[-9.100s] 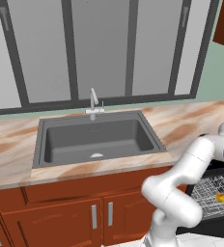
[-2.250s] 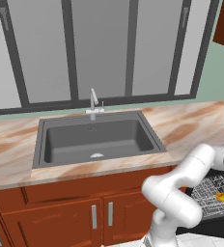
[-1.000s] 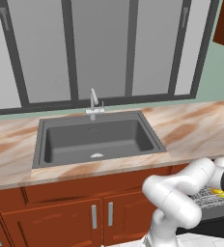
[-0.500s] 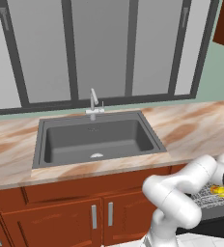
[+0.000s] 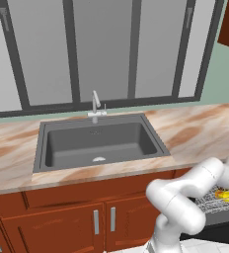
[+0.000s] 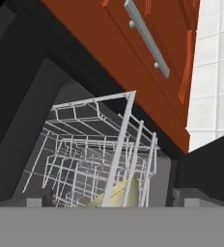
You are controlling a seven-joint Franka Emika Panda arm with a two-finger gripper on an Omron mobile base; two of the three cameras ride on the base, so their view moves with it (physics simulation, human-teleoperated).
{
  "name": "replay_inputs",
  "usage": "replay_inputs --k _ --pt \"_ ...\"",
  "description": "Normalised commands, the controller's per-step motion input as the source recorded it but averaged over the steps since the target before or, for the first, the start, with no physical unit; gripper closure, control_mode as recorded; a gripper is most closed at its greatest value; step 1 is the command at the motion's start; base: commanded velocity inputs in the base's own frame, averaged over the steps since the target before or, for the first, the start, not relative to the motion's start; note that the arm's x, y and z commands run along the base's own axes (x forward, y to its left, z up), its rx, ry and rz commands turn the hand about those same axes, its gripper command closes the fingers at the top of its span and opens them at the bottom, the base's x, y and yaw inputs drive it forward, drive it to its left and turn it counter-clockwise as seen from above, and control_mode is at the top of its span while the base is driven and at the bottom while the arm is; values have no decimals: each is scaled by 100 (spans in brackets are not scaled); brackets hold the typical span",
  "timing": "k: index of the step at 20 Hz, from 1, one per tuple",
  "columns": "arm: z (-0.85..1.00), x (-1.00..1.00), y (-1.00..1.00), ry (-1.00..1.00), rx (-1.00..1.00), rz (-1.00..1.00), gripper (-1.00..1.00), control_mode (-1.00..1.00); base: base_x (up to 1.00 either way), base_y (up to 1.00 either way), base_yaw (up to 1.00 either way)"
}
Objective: Pick up the cup and bowl from the counter, place them in the dishwasher, and close the dishwasher door.
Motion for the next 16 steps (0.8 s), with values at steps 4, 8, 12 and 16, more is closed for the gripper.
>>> replay_inputs --k 4,8,12,16 --pt "10 -54 9 -6 0 -1 -100 -100 0 0 0" --pt "23 -55 44 -7 0 0 -100 -100 0 0 0" --pt "35 -34 51 -3 2 0 -100 -100 0 0 0" --pt "39 -11 32 0 3 0 -100 -100 0 0 0"
